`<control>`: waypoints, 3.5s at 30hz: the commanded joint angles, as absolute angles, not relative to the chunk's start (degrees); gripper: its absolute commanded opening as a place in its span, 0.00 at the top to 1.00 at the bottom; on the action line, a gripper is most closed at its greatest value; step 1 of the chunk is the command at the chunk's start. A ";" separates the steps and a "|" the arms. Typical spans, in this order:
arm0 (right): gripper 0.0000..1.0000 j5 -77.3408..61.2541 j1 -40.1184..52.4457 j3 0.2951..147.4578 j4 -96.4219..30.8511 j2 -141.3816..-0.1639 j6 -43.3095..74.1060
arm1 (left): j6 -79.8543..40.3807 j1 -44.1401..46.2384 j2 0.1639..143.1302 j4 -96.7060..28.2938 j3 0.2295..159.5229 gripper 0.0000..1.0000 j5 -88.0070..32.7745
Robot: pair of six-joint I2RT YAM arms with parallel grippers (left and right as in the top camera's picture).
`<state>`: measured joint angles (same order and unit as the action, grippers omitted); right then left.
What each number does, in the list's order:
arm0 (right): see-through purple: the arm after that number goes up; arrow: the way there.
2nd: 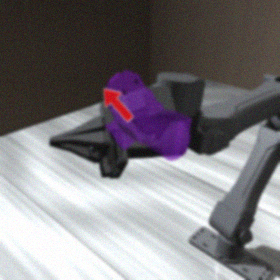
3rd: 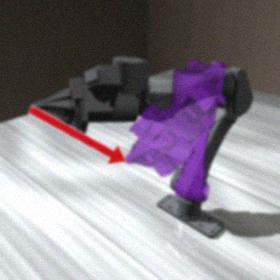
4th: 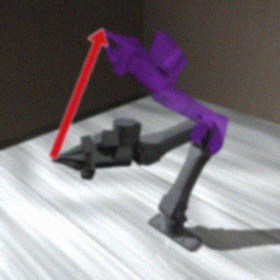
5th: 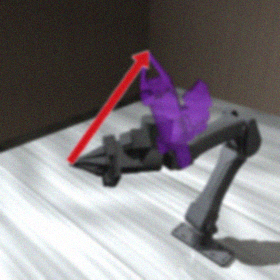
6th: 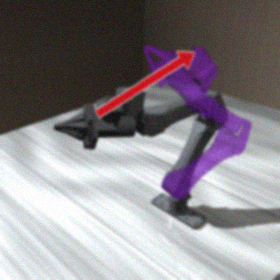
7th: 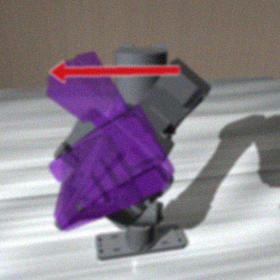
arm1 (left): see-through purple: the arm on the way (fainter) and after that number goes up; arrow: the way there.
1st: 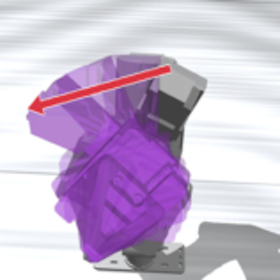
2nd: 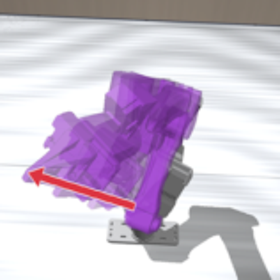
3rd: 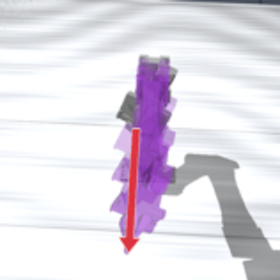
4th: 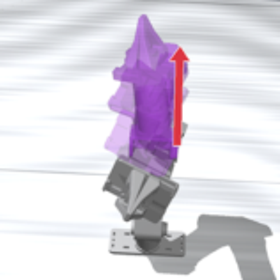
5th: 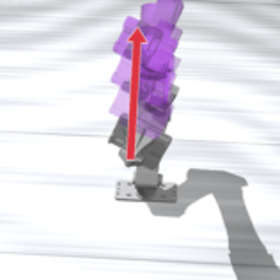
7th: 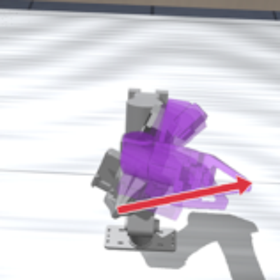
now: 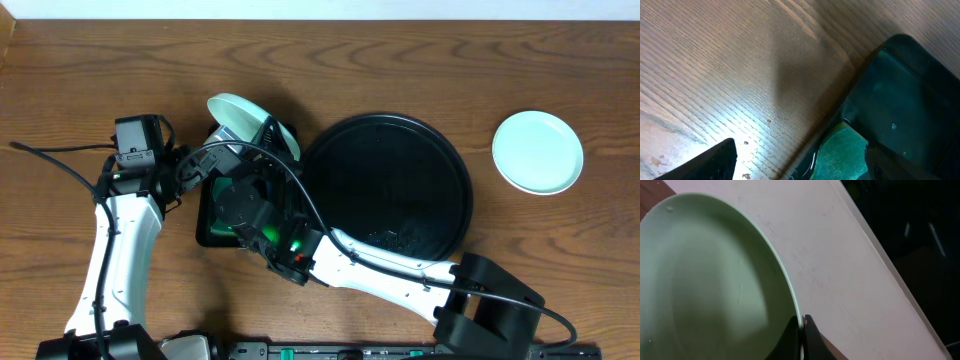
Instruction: Clean dirty plates on tray and stack at the side
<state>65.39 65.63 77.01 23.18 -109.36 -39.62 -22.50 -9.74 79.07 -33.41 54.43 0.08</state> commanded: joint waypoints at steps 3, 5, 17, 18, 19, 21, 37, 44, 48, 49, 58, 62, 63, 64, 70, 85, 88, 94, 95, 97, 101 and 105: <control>0.99 66.19 66.11 78.22 23.35 -108.01 -39.70 | -22.59 -9.96 78.78 -33.56 55.59 0.18 0.01; 0.99 66.19 66.11 78.24 23.35 -108.01 -39.70 | -22.59 -9.96 78.78 -33.56 55.59 0.18 0.01; 0.99 66.19 66.11 78.22 23.33 -108.01 -39.70 | -22.61 -9.96 78.78 -33.56 55.57 0.18 0.01; 0.99 66.19 66.11 78.22 23.31 -108.01 -39.70 | -22.59 -9.96 78.78 -33.56 55.57 0.18 0.01; 0.99 66.19 66.11 78.22 23.31 -108.01 -39.70 | -22.59 -9.96 78.78 -33.56 55.57 0.18 0.01; 0.99 66.17 66.11 78.22 23.05 -108.01 -39.68 | -22.59 -9.96 78.78 -33.56 55.57 0.18 0.01; 0.99 66.17 66.11 78.22 20.32 -108.01 -37.43 | -22.59 -9.96 78.78 -33.56 55.57 0.18 0.01; 0.99 65.95 66.04 78.22 16.67 -108.01 -30.22 | -22.61 -9.96 78.78 -33.56 55.59 0.17 0.01; 0.99 65.95 66.00 78.22 14.20 -108.01 -29.93 | -22.59 -9.96 78.78 -33.56 55.57 0.17 0.01; 0.99 65.95 66.00 78.22 13.74 -108.01 -29.34 | -22.61 -9.96 78.78 -33.56 55.57 0.18 0.01; 0.99 65.95 64.82 78.22 7.68 -108.01 -19.66 | -22.59 -9.96 78.78 -33.56 55.57 0.18 0.01; 0.99 65.91 63.90 78.22 4.73 -108.01 -16.95 | -22.59 -9.96 78.78 -33.56 55.57 0.18 0.01; 0.99 65.91 63.75 78.22 3.97 -108.01 -16.25 | -22.61 -9.96 78.78 -33.56 55.57 0.18 0.01; 0.99 65.91 63.53 78.22 3.09 -108.01 -15.70 | -22.61 -9.96 78.78 -33.56 55.57 0.18 0.01; 0.99 65.95 62.37 78.22 -0.49 -108.01 -15.03 | -22.61 -9.96 78.78 -33.56 55.57 0.17 0.01; 0.99 66.19 61.47 78.22 -1.06 -108.01 -15.05 | -22.59 -9.96 78.78 -33.56 55.57 0.18 0.01; 0.99 66.24 61.47 78.22 -1.08 -108.01 -15.66 | -22.59 -9.96 78.78 -33.56 55.57 0.17 0.01; 0.99 66.22 61.43 78.22 -1.02 -108.01 -16.99 | -22.61 -9.96 78.78 -33.56 55.59 0.17 0.01; 0.99 66.24 61.41 78.22 -0.99 -108.01 -16.99 | -22.61 -9.96 78.78 -33.56 55.57 0.17 0.01; 0.99 66.22 61.36 78.22 -0.86 -108.01 -16.97 | -22.59 -9.96 78.78 -33.56 55.59 0.18 0.01; 0.99 66.11 61.39 78.22 -0.84 -108.01 -16.69 | -22.59 -9.96 78.78 -33.58 55.59 0.17 0.01; 0.99 65.52 61.17 78.22 -0.86 -108.01 -15.29 | -22.61 -9.96 78.78 -33.56 55.57 0.17 0.01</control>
<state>64.95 62.15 77.10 -1.08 -109.36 -16.91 -22.48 -9.74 79.07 -33.41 54.43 -0.05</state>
